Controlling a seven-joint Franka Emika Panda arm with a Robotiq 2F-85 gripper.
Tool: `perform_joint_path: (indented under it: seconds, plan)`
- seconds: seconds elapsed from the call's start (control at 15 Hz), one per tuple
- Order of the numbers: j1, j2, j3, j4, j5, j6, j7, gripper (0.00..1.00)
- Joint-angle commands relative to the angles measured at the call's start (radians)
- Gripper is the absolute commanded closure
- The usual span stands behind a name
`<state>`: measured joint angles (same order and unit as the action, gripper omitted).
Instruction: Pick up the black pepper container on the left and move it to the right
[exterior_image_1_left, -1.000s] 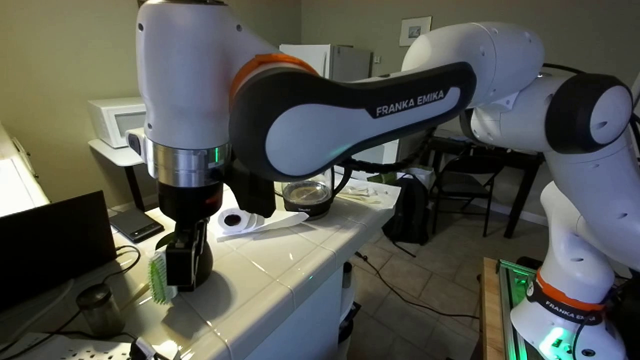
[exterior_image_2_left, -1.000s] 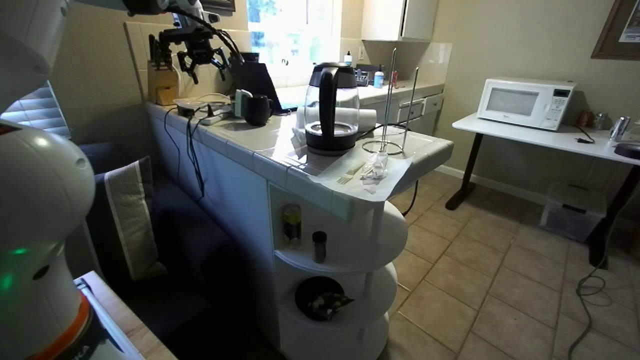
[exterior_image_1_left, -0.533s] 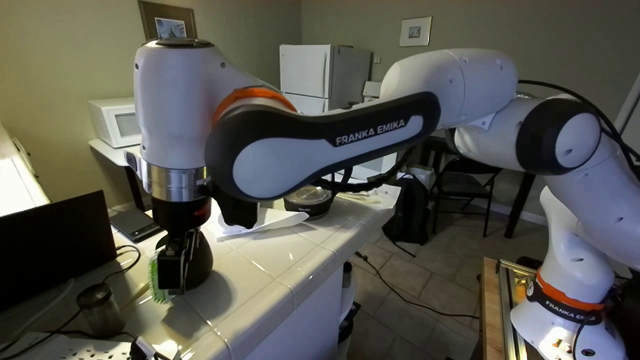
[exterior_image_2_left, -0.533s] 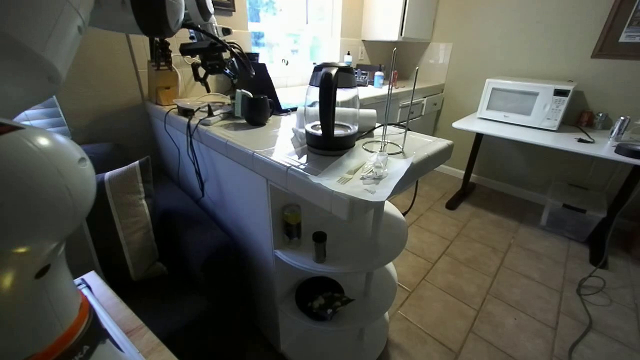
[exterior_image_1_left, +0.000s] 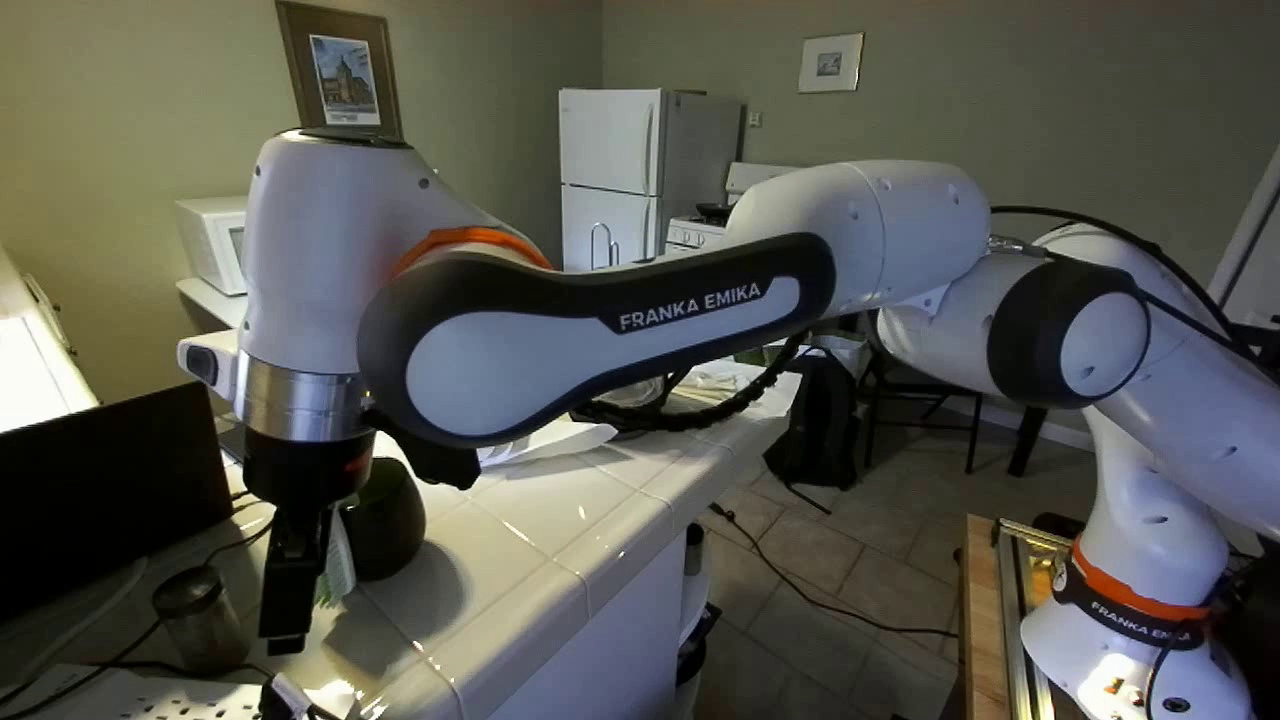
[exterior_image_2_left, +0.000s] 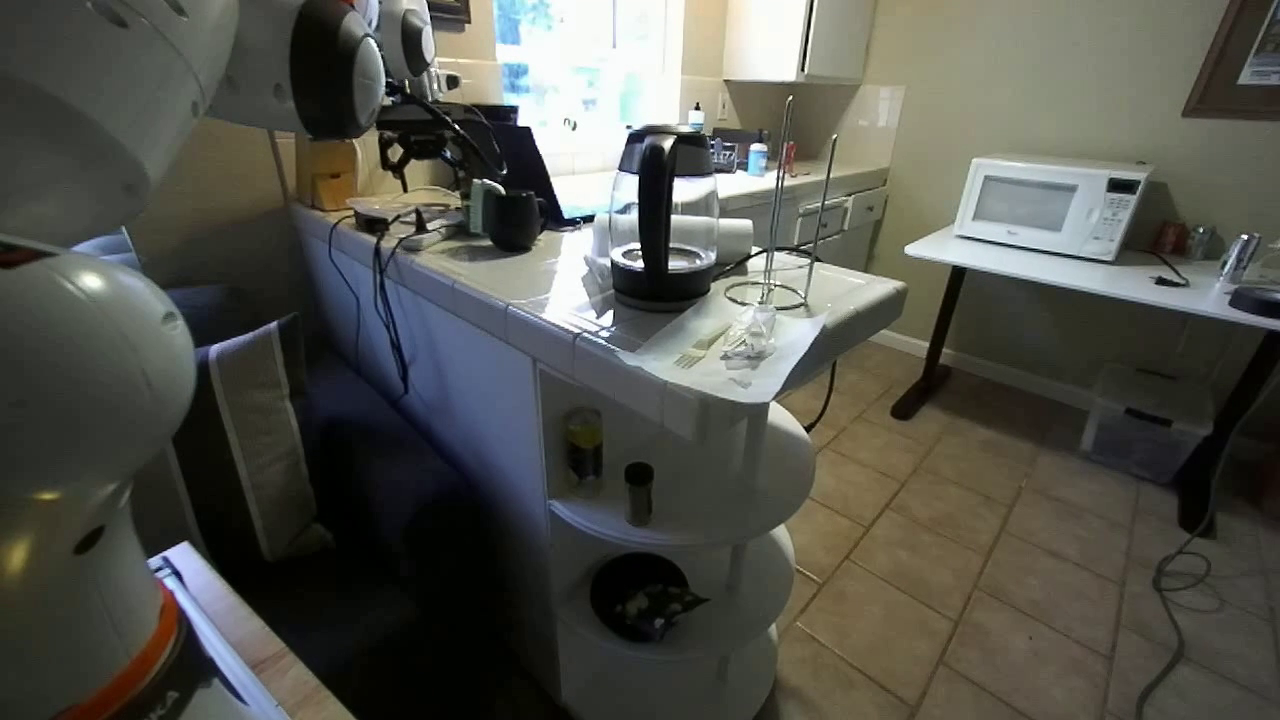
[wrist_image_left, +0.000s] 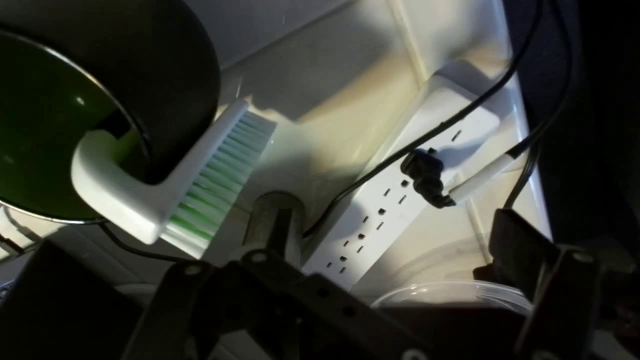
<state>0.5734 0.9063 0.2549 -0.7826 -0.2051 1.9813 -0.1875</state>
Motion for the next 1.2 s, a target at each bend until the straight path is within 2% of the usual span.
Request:
perform_joint_path:
  seconds: [0.0, 0.6, 1.0, 1.07, 1.13]
  plan:
    - [0.030, 0.105, -0.036, 0.136, 0.014, 0.037, -0.047, 0.00]
    - [0.064, 0.252, -0.089, 0.317, 0.018, 0.154, -0.093, 0.00]
    - [0.075, 0.323, -0.135, 0.414, 0.024, 0.209, -0.069, 0.00]
    - [0.067, 0.286, -0.141, 0.339, 0.026, 0.256, -0.060, 0.00]
    - [0.064, 0.279, -0.144, 0.319, 0.027, 0.283, -0.058, 0.00]
